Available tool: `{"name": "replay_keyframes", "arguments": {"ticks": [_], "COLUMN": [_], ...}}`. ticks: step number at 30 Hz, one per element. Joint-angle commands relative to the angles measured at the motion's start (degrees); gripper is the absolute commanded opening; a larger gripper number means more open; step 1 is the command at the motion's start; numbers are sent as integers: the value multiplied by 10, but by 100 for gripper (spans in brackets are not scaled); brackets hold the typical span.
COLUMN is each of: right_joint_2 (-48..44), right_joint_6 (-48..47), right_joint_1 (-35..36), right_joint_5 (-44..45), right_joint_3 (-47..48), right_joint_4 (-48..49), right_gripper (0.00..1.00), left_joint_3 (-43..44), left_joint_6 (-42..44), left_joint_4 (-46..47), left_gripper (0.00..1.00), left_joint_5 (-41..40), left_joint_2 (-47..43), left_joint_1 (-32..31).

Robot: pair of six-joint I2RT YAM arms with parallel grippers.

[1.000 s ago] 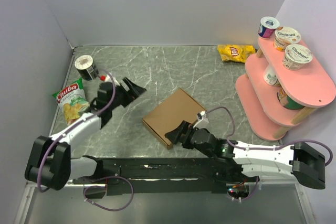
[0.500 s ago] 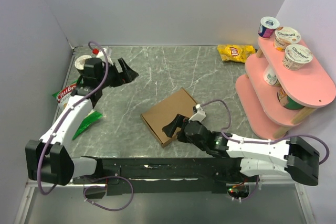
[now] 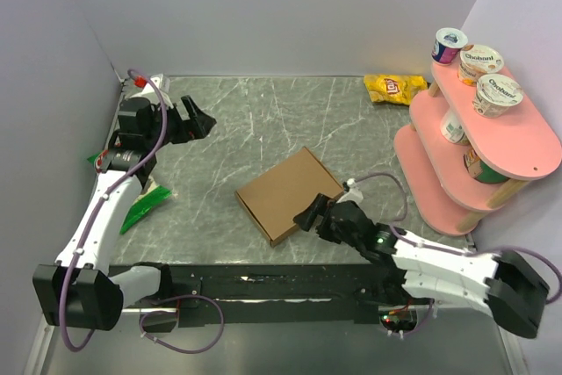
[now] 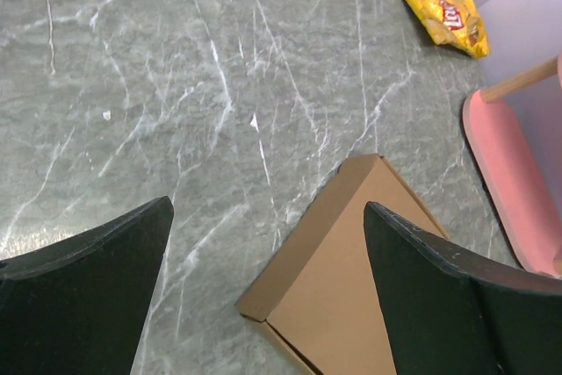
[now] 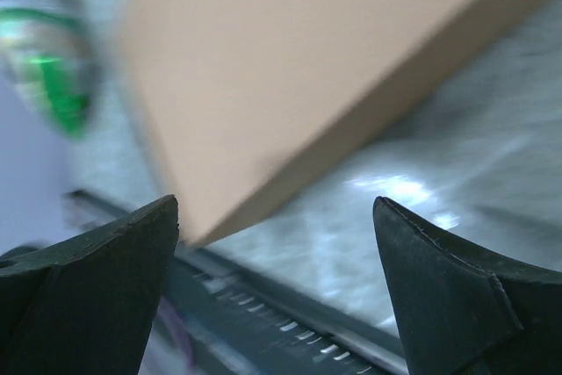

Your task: Fold the paper box

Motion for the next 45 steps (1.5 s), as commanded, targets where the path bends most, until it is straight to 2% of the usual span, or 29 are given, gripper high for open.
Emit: {"name": "replay_keyframes", "arguments": {"ticks": [1, 10, 14, 18, 20, 23, 25, 27, 29, 31, 34, 35, 38, 40, 45], "right_joint_2": [97, 320, 407, 423, 399, 347, 302, 275, 243, 207, 161, 149, 87, 37, -19], "right_joint_6": [-59, -65, -80, -136, -168, -240, -295, -338, -356, -391, -413, -413, -420, -456, -503], "right_joint_1": [-22, -23, -24, -23, -17, -5, -13, -40, -103, -143, -248, -313, -388, -417, -447], "right_joint_5": [-56, -77, -62, -48, -18, 27, 25, -21, -65, -71, -126, -147, -200, -194, -185], "right_joint_3": [30, 142, 203, 253, 280, 299, 282, 269, 263, 255, 244, 241, 230, 231, 258], "right_joint_4": [146, 312, 330, 310, 254, 182, 182, 179, 156, 131, 105, 99, 80, 52, -16], "right_gripper": [97, 93, 93, 93, 93, 100, 100, 100, 100, 100, 100, 100, 100, 100, 100], "left_joint_3": [-11, -26, -32, -33, -35, -32, -34, -42, -46, -40, -44, -44, -57, -61, -62], "left_joint_6": [9, 6, 6, 12, 21, 27, 26, 22, 22, 25, 23, 26, 27, 28, 39], "left_joint_4": [26, 38, 43, 42, 40, 34, 39, 52, 52, 48, 60, 62, 77, 85, 86], "left_gripper": [96, 96, 96, 96, 96, 96, 96, 96, 96, 96, 96, 96, 96, 96, 96], "left_joint_5": [11, 24, 34, 31, 30, 34, 43, 42, 40, 44, 45, 49, 51, 47, 23], "left_joint_2": [-20, -20, -20, -20, -16, -12, -14, -20, -14, -10, -11, -15, -30, -38, -57], "left_joint_1": [6, 36, 53, 55, 69, 76, 80, 88, 95, 98, 98, 98, 98, 98, 98]}}
